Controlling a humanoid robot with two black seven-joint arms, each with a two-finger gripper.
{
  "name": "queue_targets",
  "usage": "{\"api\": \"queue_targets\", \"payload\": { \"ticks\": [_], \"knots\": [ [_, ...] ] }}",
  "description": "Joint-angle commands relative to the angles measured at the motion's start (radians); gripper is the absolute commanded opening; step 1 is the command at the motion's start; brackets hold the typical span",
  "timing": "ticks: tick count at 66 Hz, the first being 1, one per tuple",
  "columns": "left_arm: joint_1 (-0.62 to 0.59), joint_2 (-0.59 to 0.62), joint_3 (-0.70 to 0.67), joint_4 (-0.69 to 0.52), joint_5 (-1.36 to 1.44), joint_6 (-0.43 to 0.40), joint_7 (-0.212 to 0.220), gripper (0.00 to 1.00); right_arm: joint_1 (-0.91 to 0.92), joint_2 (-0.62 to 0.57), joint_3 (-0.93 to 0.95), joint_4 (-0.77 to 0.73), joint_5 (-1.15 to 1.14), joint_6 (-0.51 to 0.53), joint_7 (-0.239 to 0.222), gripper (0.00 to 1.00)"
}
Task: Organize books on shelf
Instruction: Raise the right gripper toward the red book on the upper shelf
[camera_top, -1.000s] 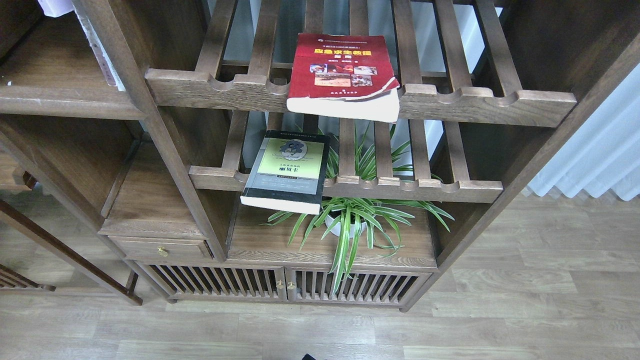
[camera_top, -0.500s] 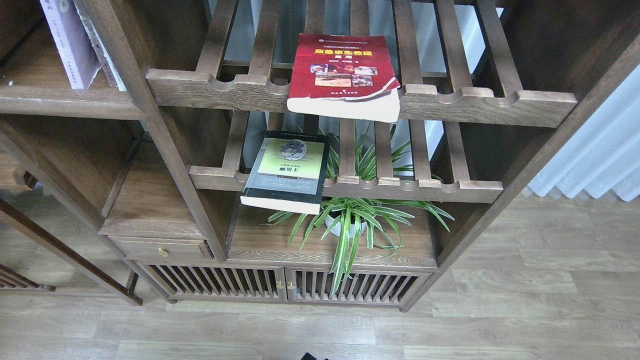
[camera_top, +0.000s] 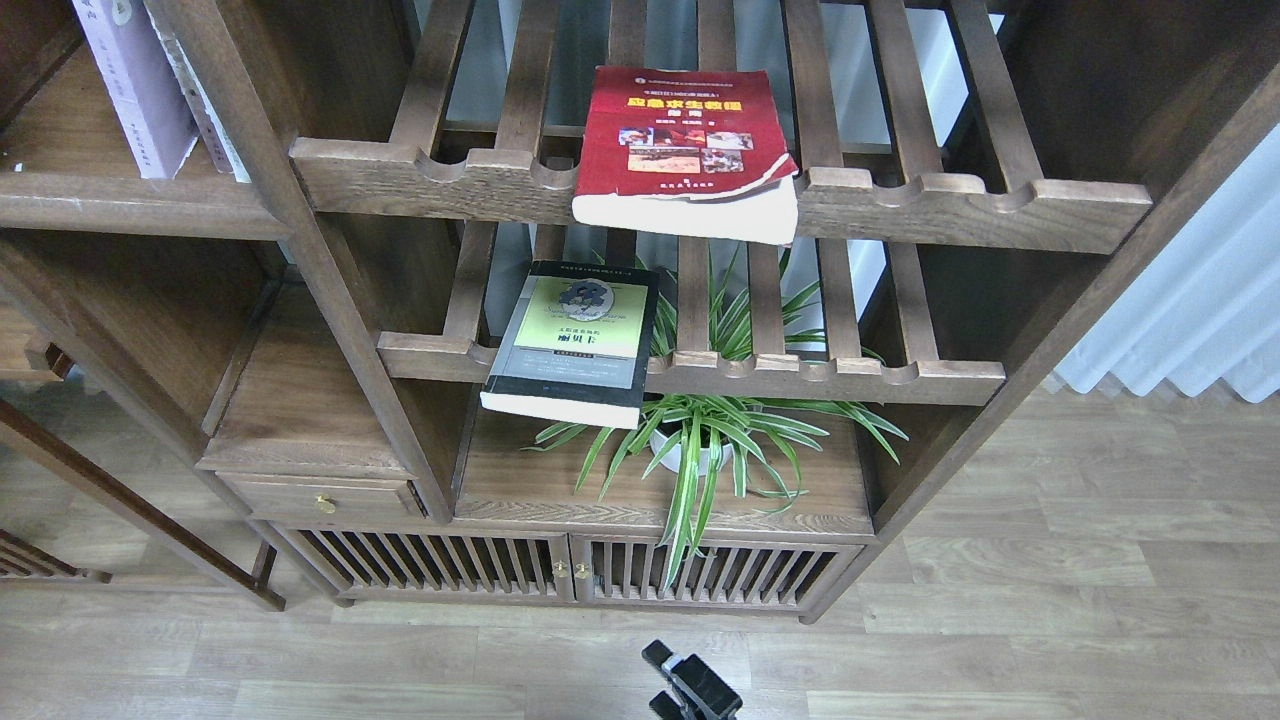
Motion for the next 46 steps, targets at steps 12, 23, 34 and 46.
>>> {"api": "queue_targets", "payload": {
  "ticks": [12, 23, 34, 46],
  "knots": [
    [0.242, -0.008, -0.082, -0.137, -0.063, 0.0, 0.001, 0.93, 0.003, 0.0, 0.011, 0.006, 0.002, 0.0, 0.002, 0.95],
    [0.362, -0.022, -0.087, -0.17, -0.112, 0.0, 0.0, 0.95, 0.004, 0.0, 0.034, 0.016, 0.007, 0.0, 0.002, 0.95],
    [0.463, -0.089, -0.085, -0.171, -0.122, 0.0, 0.001, 0.95, 0.009, 0.0, 0.035, 0.05, 0.009, 0.0, 0.002, 0.97],
    [0.584, -0.189, -0.07, -0.156, -0.122, 0.0, 0.003, 0.96, 0.007, 0.0, 0.126, 0.141, 0.007, 0.0, 0.003, 0.97]
  ]
}}
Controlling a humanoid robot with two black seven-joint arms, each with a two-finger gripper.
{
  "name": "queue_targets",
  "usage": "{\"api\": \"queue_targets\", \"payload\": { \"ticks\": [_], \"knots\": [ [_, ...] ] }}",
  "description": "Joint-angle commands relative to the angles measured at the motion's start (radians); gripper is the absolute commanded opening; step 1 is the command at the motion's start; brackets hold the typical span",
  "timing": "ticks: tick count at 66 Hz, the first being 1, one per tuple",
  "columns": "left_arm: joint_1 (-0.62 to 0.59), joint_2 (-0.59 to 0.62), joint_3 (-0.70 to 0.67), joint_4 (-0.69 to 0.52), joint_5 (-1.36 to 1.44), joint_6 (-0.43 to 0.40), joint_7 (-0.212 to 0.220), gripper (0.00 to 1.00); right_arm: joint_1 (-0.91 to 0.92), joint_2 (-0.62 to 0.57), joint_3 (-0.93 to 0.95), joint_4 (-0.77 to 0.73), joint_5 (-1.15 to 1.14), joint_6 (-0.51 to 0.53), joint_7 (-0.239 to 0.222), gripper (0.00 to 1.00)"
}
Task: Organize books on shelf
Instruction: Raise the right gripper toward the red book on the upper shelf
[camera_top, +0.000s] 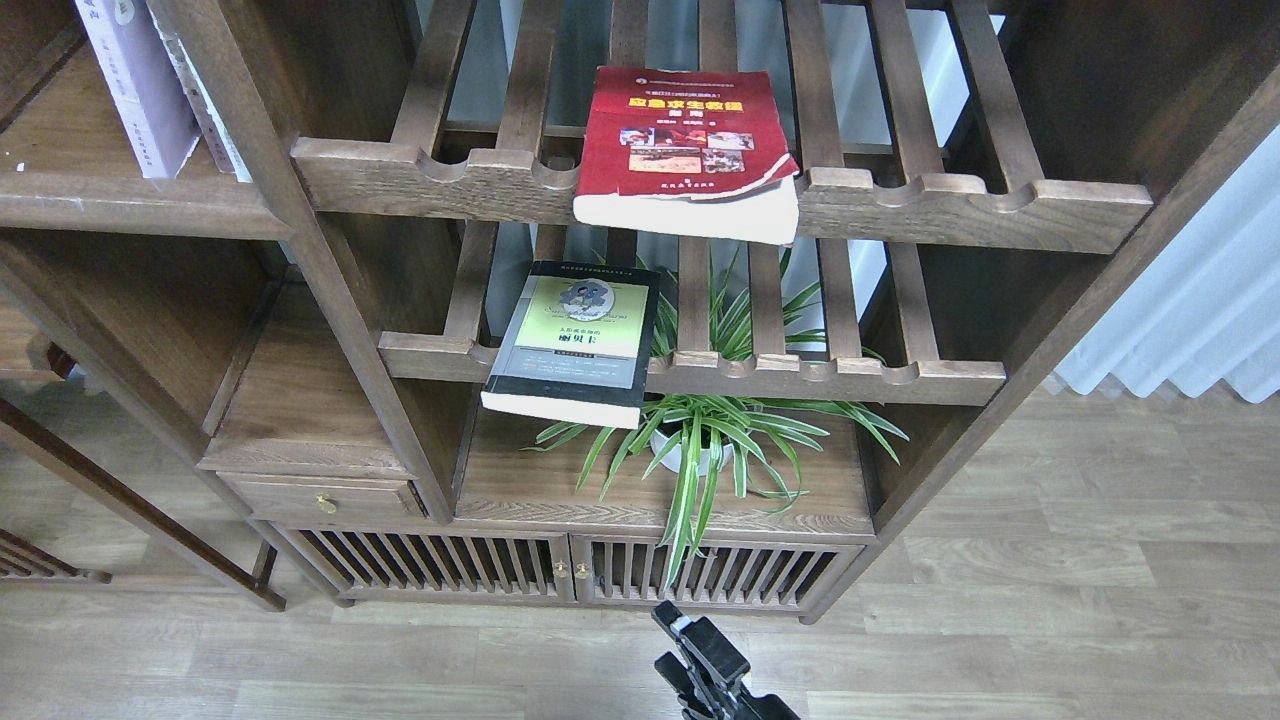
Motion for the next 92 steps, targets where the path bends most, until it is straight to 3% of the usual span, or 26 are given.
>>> {"api": "queue_targets", "payload": {
  "ticks": [1, 17, 39, 56, 66, 92],
  "knots": [
    [0.061, -0.048, 0.008, 0.012, 0.001, 0.0, 0.0, 0.96, -0.002, 0.0, 0.069, 0.041, -0.001, 0.0, 0.002, 0.97],
    [0.176, -0.094, 0.037, 0.047, 0.001, 0.0, 0.0, 0.98, 0.021, -0.002, 0.17, 0.157, 0.0, 0.0, 0.002, 0.96],
    [0.244, -0.131, 0.063, 0.095, 0.002, 0.0, 0.0, 0.99, 0.029, -0.028, 0.238, 0.355, 0.017, 0.0, 0.015, 0.96],
    [0.238, -0.127, 0.067, 0.121, 0.002, 0.0, 0.0, 0.99, 0.143, -0.117, 0.414, 0.39, 0.015, 0.0, 0.014, 0.96],
    [0.238, -0.125, 0.066, 0.123, 0.002, 0.0, 0.0, 0.99, 0.156, -0.158, 0.41, 0.464, -0.017, 0.0, 0.003, 0.96],
    [0.238, -0.125, 0.06, 0.13, 0.001, 0.0, 0.0, 0.99, 0.198, -0.12, 0.345, 0.544, -0.106, 0.0, 0.003, 0.96]
  ]
}}
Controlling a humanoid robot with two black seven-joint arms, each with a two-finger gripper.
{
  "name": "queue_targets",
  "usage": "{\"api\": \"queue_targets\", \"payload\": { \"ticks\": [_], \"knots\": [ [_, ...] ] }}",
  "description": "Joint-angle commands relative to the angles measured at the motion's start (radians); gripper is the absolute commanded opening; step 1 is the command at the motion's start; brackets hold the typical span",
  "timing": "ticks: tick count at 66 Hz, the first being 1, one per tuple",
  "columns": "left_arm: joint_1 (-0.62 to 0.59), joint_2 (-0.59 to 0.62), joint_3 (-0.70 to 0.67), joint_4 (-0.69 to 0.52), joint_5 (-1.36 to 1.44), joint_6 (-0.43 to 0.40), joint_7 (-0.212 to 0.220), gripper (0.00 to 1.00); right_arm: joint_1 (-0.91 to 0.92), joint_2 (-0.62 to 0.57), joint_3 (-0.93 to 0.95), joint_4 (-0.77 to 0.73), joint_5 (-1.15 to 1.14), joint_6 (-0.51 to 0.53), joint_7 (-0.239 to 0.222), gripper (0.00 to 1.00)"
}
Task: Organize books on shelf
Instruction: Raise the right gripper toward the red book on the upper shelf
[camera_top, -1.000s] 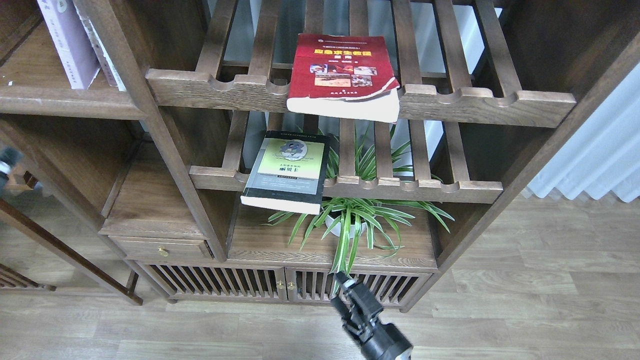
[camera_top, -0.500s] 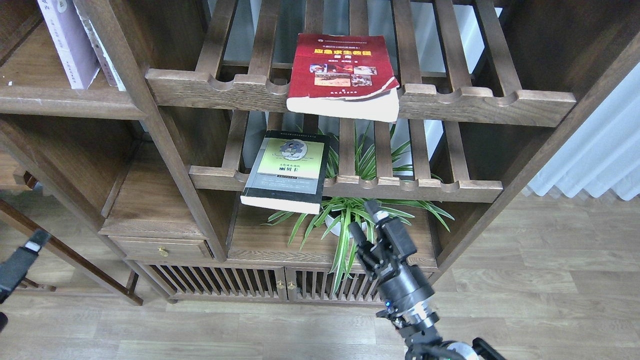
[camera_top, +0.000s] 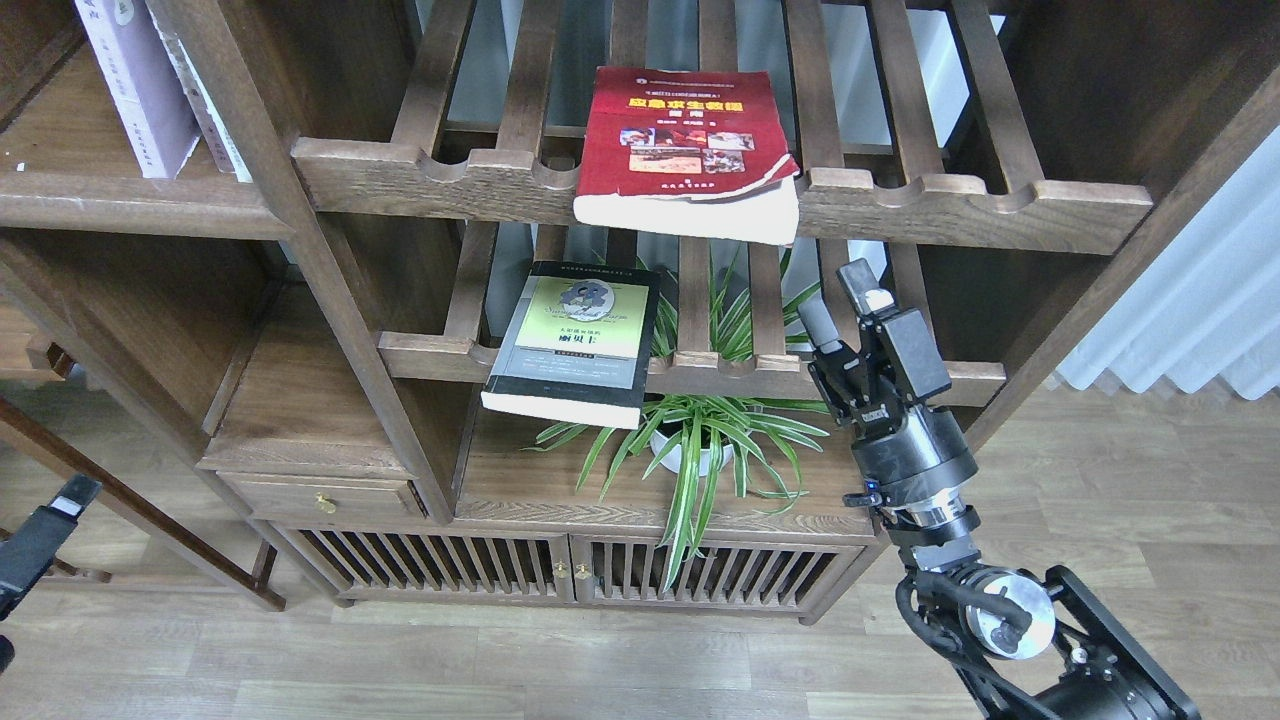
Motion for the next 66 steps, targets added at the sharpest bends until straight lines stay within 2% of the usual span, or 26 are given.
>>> {"api": "queue_targets", "payload": {
  "ticks": [1, 22, 44, 66],
  "knots": [
    [0.0, 0.0, -0.004, 0.001, 0.0, 0.0, 0.0, 0.99, 0.027, 0.022, -0.006, 0.007, -0.011, 0.0, 0.0, 0.96],
    [-0.002, 0.002, -0.008, 0.001, 0.0, 0.0, 0.0, 0.99, 0.078, 0.031, -0.012, 0.007, -0.042, 0.0, 0.0, 0.96],
    [0.0, 0.002, -0.013, 0.001, 0.0, 0.0, -0.002, 0.99, 0.079, 0.143, -0.075, 0.005, -0.163, 0.0, 0.0, 0.96],
    [0.0, 0.003, -0.017, 0.003, -0.003, 0.0, -0.005, 0.99, 0.142, 0.143, -0.069, 0.004, -0.194, 0.0, 0.003, 0.96]
  ]
}}
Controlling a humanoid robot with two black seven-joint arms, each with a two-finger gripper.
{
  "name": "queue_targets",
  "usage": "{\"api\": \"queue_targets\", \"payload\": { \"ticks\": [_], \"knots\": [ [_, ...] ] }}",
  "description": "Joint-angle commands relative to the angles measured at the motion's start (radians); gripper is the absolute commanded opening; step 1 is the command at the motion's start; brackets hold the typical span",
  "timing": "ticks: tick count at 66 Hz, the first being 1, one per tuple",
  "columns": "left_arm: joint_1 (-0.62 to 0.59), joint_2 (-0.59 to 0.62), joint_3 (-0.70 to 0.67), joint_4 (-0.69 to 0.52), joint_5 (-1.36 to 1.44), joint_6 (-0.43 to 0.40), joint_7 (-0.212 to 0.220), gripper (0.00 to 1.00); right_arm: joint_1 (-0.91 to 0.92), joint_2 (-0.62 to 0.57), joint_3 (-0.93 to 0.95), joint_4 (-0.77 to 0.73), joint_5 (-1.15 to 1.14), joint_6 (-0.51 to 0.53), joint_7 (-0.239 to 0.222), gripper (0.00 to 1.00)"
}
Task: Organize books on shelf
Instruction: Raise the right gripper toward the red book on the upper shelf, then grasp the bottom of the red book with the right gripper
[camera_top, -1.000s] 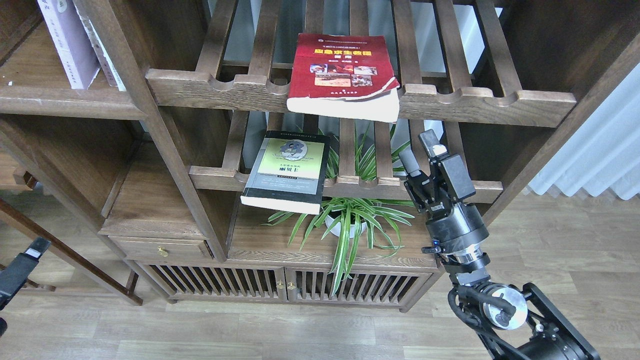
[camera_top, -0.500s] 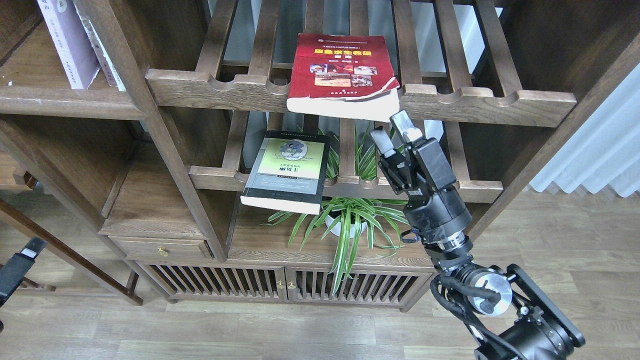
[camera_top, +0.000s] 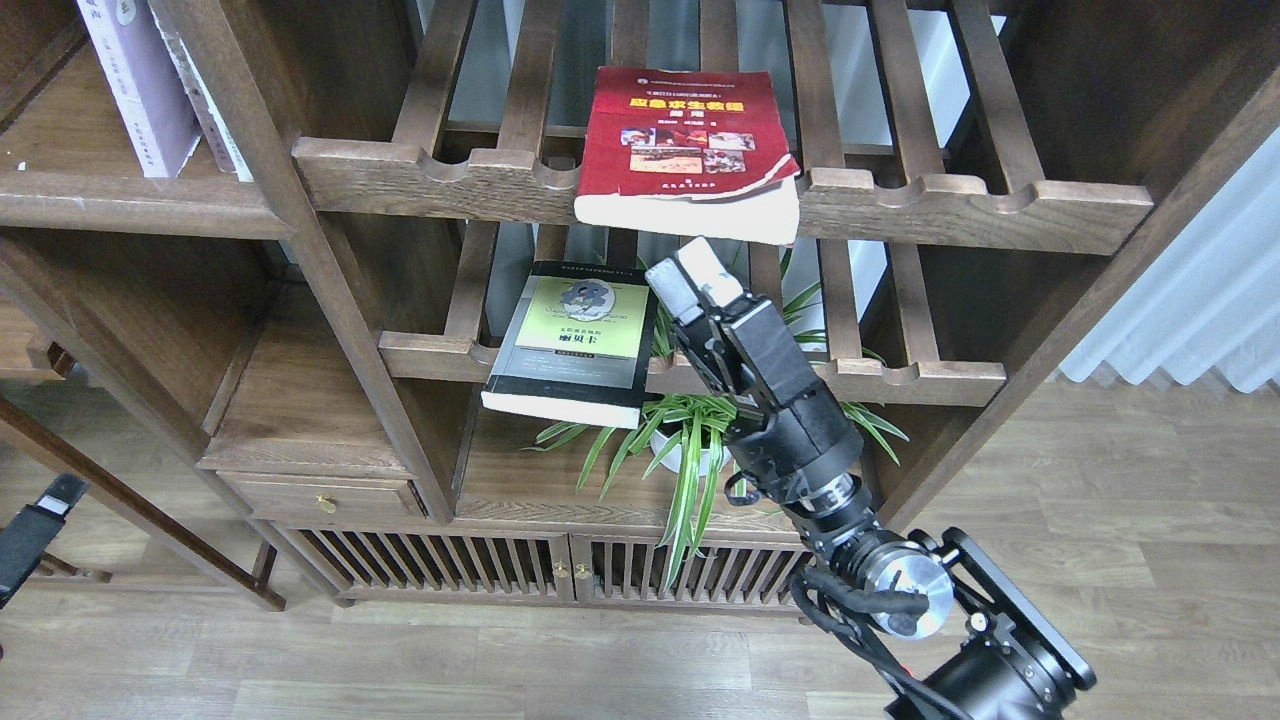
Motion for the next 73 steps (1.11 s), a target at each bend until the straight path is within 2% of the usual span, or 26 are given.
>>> {"api": "queue_targets", "payload": {
  "ticks": [1, 14, 28, 40, 73],
  "knots": [
    [0.0, 0.001, 0.0, 0.001, -0.001, 0.0, -0.001, 0.99, 0.005, 0.0, 0.005, -0.001, 0.0, 0.0, 0.003, 0.96],
    [0.0, 0.001, 0.0, 0.013, -0.003, 0.0, -0.003, 0.99, 0.001, 0.0, -0.006, -0.001, 0.0, -0.01, 0.001, 0.96],
    [-0.001, 0.001, -0.002, 0.013, -0.003, 0.0, -0.004, 0.99, -0.011, 0.0, -0.034, -0.006, 0.0, -0.076, 0.001, 0.97],
    [-0.003, 0.001, -0.003, 0.013, -0.003, 0.0, -0.004, 0.99, 0.016, 0.0, -0.018, -0.009, 0.003, -0.173, 0.007, 0.97],
    [-0.001, 0.001, -0.008, 0.013, -0.004, 0.0, -0.006, 0.99, 0.047, 0.0, 0.019, -0.009, 0.003, -0.254, 0.012, 0.97]
  ]
}}
